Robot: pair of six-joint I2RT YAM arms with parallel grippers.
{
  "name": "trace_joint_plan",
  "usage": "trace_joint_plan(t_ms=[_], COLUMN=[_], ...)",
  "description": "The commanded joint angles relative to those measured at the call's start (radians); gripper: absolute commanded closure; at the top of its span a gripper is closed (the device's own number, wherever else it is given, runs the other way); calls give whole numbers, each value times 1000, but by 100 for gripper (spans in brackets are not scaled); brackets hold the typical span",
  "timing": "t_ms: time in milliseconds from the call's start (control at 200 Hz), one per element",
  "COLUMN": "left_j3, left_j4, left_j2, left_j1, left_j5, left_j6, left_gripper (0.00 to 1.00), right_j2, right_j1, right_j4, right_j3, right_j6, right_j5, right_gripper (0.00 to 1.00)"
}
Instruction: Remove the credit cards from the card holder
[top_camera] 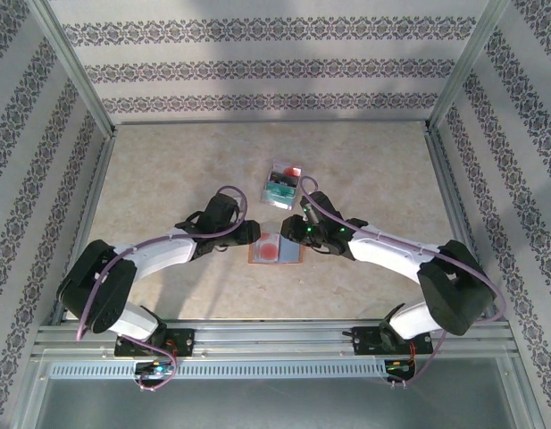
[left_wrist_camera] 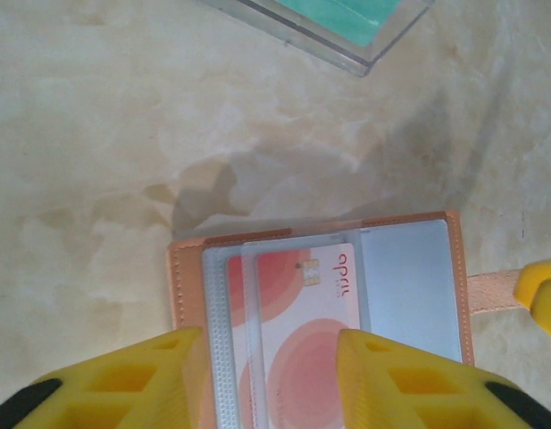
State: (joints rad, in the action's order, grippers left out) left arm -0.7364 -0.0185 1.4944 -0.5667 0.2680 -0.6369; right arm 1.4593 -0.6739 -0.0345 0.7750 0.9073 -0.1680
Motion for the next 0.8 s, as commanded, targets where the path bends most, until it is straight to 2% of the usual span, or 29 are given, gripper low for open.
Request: trace_joint_plan(t_ms=[0,185,335,794], left_j3=[-11,-8,-12,6], left_j4=[-47,-116,-134,-93], left_j2=[45,107,140,159], left_j1=[-25,-39,-43,-42], left_j5=[68,121,138,109], left_j6=[33,19,25,14], left_gripper=[61,73,78,82], right_j2=[31,85,124,214], right_j1=[2,4,7,38], right_j4=[75,137,199,392], right_j3=[-10,-35,-60,-148], right_j6=[24,49,72,145], right_j5=[-64,-90,-118,-198], right_gripper=[70,71,73,79])
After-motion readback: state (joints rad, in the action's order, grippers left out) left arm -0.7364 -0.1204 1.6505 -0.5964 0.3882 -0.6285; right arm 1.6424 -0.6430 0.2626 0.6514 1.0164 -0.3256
